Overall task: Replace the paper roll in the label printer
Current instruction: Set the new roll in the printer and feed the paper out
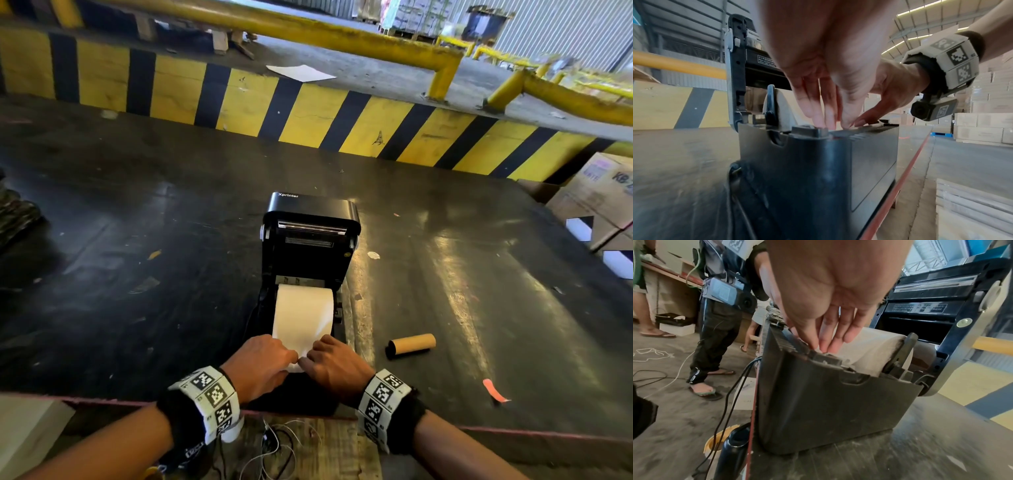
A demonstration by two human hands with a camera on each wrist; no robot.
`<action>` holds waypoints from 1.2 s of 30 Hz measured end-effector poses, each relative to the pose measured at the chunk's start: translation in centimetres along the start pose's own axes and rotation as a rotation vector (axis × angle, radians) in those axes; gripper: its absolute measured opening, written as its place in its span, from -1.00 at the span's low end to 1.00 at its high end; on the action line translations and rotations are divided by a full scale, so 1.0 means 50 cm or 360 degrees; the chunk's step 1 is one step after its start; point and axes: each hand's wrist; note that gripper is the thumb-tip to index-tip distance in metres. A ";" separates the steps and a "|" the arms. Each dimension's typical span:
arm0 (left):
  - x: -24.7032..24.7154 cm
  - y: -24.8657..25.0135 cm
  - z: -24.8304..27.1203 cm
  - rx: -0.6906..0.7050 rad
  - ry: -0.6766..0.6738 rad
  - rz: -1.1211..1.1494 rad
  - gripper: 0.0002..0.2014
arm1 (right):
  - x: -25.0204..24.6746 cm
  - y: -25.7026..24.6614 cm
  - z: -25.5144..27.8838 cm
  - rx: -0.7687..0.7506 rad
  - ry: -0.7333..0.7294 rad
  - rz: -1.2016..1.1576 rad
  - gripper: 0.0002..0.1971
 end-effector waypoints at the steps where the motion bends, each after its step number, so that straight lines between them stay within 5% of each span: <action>1: 0.003 -0.001 0.000 0.0029 0.0044 0.0004 -0.78 | -0.002 0.000 -0.001 0.0010 -0.0013 -0.0023 -0.94; 7: 0.005 -0.010 -0.001 -0.0073 0.0035 0.0225 -0.72 | 0.004 0.000 -0.006 0.0527 0.0013 -0.0779 -0.66; 11: 0.007 -0.008 0.005 -0.0074 0.0090 0.0203 -0.76 | -0.006 -0.004 0.000 0.0620 -0.0074 -0.0908 -0.66; 22: 0.012 0.012 0.032 -0.0081 0.0171 0.0238 -0.79 | -0.022 -0.043 0.030 0.0432 -0.0055 -0.0244 -0.78; 27: 0.007 0.037 0.058 -0.0141 0.0141 0.0207 -0.80 | -0.030 -0.081 0.047 0.0426 -0.0064 -0.0185 -0.87; 36: 0.033 0.071 0.119 -0.0221 0.0316 0.0480 -0.84 | -0.036 -0.130 0.081 0.0501 -0.0196 -0.0259 -0.70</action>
Point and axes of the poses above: each hand's wrist, its own z-axis away from the middle knuckle, its own x-axis out of the palm, y = z × x, and after that the axes turned 7 degrees about -z, right-handed
